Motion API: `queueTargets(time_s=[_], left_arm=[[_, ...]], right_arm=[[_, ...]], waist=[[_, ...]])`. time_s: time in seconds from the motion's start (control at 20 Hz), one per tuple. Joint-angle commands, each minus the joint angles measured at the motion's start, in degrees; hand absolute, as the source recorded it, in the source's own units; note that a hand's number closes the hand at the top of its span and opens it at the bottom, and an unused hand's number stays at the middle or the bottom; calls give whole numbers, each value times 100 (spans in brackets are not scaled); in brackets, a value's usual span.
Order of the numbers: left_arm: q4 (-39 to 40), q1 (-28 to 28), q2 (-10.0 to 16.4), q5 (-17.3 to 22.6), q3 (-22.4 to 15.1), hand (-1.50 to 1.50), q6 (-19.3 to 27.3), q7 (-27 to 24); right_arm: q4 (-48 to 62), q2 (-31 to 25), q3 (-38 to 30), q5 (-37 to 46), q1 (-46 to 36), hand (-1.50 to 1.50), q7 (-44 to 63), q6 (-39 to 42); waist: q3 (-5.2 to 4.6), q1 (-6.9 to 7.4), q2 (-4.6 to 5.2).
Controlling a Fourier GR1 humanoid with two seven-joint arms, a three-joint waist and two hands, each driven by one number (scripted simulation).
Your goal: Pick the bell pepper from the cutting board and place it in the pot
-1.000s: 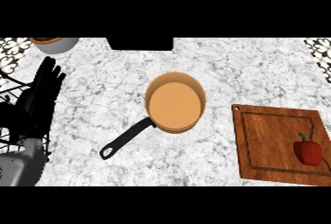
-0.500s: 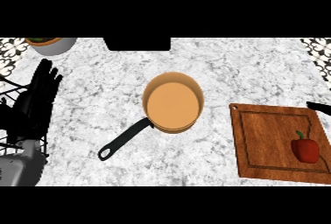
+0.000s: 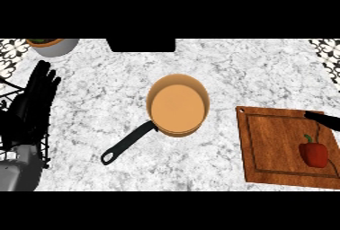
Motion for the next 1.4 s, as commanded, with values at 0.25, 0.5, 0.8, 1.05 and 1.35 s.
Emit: queueTargets(time_s=[0.25, 0.5, 0.8, 1.05, 1.35], left_arm=[[579, -551, -355, -428, 32, 0, 46, -94], [266, -393, -242, -359, 188, 0, -169, 169], [155, -264, -286, -333, 313, 0, -394, 68], [-321, -12, -265, -294, 360, 0, -408, 321], [-271, -119, -366, -390, 431, 0, -459, 273]], right_arm=[[217, 611, -243, 714, -75, -150, -105, -10], [963, 508, -422, 1181, -149, -150, -777, -287], [1497, 1182, -334, 1737, -403, -150, -519, -660], [1493, 1017, -61, 2144, -337, 150, -1240, -895], [1784, 1095, -322, 2352, -510, 150, -1656, -1021]], waist=[[0, -19, 7], [2, -10, 8], [2, 17, 11], [4, 37, 4], [1, 12, 1]])
